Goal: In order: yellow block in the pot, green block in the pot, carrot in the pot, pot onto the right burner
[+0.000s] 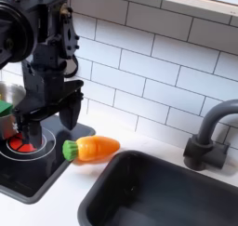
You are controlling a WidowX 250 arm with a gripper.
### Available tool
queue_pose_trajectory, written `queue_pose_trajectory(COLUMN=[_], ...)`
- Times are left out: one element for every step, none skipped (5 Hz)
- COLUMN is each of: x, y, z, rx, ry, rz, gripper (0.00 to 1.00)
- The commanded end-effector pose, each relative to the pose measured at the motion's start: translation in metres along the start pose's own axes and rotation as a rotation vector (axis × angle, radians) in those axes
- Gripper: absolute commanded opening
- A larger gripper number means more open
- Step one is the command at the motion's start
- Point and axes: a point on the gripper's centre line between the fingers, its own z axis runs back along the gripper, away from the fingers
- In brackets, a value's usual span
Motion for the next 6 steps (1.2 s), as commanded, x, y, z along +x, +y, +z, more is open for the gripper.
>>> queue_pose_trajectory(x=[-0.004,-0.007,-0.011,-0.011,-0.02,-0.024], y=[-0.016,-0.017,-0.018,-0.018,-0.029,-0.038], z=[-0.008,-0.009,-0.01,-0.01,-0.017,-0.027], rx=[0.048,0.041,0.042,0.042,-0.048,-0.056], ry=[-0.02,-0.004,-0.003,-0.003,-0.044,-0.01], rz=[0.032,0.029,0.021,0.021,0.119,0.172], gripper=[1.0,1.0,1.0,1.0,1.0,1.0])
